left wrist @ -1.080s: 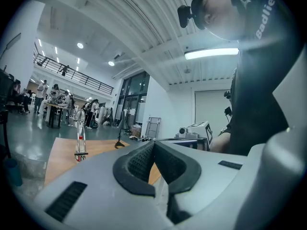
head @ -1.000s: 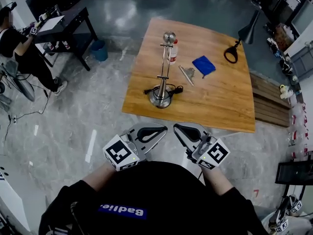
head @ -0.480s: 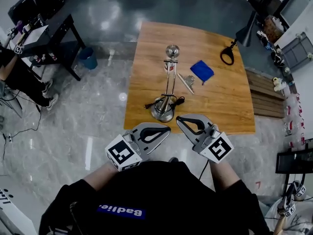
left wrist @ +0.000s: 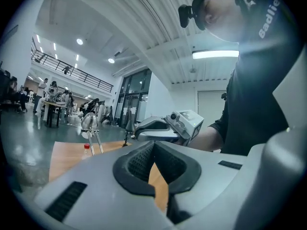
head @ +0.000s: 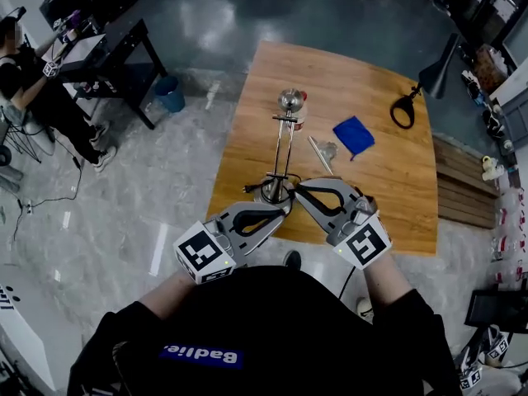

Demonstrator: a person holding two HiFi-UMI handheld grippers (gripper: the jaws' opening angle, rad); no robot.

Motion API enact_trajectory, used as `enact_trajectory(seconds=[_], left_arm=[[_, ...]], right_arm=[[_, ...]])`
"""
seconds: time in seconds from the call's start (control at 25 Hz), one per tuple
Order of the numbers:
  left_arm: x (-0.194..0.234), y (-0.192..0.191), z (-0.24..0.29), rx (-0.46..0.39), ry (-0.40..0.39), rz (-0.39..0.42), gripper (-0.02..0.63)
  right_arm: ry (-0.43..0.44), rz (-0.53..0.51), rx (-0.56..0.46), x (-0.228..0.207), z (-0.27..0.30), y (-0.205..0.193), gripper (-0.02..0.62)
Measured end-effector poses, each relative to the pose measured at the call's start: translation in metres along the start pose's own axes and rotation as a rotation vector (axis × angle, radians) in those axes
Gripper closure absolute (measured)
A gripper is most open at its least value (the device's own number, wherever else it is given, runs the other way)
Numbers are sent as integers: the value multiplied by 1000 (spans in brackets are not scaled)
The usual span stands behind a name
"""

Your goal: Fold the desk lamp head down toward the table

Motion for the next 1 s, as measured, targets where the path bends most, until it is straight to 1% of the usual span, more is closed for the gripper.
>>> enact_trajectory(seconds=[0.12,0.24,0.36,0.52,0.64,0.72,0.8,1.0], left_arm=[[3,-2,12,1,48,-8,597],[4,-5,17,4,83,-17,597],[6,-10,18,13,113,-28,597],[7,-16,20,29,130,-46,597],[8,-20,21,34,139,-34,597],[9,-24,20,41,151,-34,597],[10,-27,18,52,167,-40,597],[12,-31,16,73,209,-70,597]], right_arm=[[-15,-121,-24,-21,2,-7,589],[-38,-249,7,-39,10,-15,579],[-56,-383,55,-50,20,-23,512],[-93,-572,137,-64,31,-40,495],[-128,-705,220,-77,40,-57,458],[-144,-768,256,-85,46,-66,433],[-155,-819,269,-91,53,-71,420],[-167,-939,281,-98,68,-77,414]])
Point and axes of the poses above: the fingertips, and each gripper's own axes: z forward along the fingers, x to its left, y out of its top, the point moved 6 cm from there along -z, backward along the fingers, and after that the axes turned 4 degrees about z, right-handed, at the moved point
